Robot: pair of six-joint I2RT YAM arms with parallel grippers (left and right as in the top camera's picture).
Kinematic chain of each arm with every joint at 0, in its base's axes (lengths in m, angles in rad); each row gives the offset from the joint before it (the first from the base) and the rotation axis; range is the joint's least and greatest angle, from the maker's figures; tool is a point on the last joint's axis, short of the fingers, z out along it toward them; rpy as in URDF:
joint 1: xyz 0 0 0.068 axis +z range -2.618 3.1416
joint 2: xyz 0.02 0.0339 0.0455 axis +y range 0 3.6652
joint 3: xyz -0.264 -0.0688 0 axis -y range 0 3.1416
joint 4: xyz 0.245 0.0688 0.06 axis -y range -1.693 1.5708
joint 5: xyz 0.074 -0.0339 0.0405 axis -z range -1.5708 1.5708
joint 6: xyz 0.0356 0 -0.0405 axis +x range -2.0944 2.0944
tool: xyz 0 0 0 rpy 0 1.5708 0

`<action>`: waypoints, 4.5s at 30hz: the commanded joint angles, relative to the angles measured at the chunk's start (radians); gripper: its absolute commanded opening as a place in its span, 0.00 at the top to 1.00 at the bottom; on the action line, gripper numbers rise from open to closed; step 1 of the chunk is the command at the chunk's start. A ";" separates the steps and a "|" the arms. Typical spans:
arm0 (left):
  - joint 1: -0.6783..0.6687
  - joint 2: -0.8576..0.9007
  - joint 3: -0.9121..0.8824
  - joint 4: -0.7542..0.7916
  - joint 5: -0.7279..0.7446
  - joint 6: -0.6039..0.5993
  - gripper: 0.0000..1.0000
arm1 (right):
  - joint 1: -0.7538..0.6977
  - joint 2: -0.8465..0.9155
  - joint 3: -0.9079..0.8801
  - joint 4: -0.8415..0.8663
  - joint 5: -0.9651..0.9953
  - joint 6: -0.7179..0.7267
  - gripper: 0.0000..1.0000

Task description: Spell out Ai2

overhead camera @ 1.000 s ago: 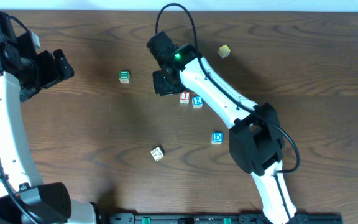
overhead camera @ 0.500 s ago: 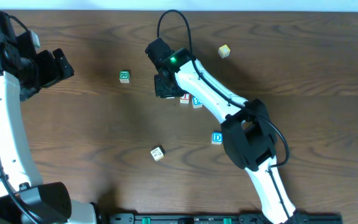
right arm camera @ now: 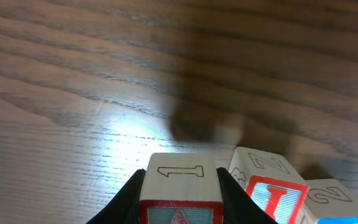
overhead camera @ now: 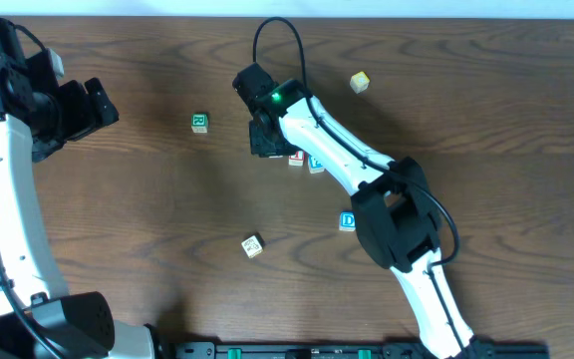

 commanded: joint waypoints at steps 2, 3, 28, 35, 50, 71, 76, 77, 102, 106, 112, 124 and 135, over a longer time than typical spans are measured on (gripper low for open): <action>0.005 -0.009 0.001 0.000 0.008 -0.001 0.05 | 0.001 0.040 0.009 -0.008 -0.012 0.025 0.99; 0.005 -0.009 0.001 0.000 0.008 -0.001 0.05 | 0.001 0.041 0.009 -0.010 -0.013 0.025 0.99; 0.005 -0.009 0.001 0.000 0.008 -0.001 0.05 | -0.001 0.041 0.009 -0.019 -0.014 0.050 0.73; 0.005 -0.009 0.001 0.000 0.008 -0.001 0.05 | -0.001 0.041 0.009 -0.019 -0.014 0.050 0.60; 0.005 -0.009 0.001 0.002 0.008 -0.001 0.04 | -0.026 0.035 0.048 0.031 -0.011 0.003 0.42; -0.395 0.008 -0.335 0.335 0.085 -0.023 0.94 | -0.272 -0.029 0.557 -0.567 0.010 -0.252 0.99; -0.475 0.008 -0.418 0.399 0.017 -0.066 0.94 | -0.341 -0.029 0.555 -0.659 -0.091 -0.320 0.99; -0.478 0.008 -0.450 0.407 -0.006 -0.098 0.94 | -0.344 -0.029 0.552 -0.659 -0.092 -0.333 0.99; -0.514 0.008 -0.575 0.587 -0.066 -0.241 0.94 | -0.388 -0.325 0.218 -0.587 -0.063 -0.320 0.98; -0.514 0.008 -0.575 0.599 -0.103 -0.241 0.94 | -0.428 -0.590 -0.220 -0.351 -0.037 -0.305 0.99; -0.516 0.039 -0.575 0.697 -0.077 -0.267 0.94 | -0.436 -0.710 -0.592 -0.050 -0.087 -0.306 0.99; -0.608 0.212 -0.544 0.758 0.006 -0.304 0.94 | -0.375 -0.509 -0.621 0.125 -0.256 -0.305 0.99; -0.582 0.238 -0.544 0.753 0.033 -0.250 0.94 | -0.258 -0.438 -0.621 0.245 -0.280 -0.214 0.99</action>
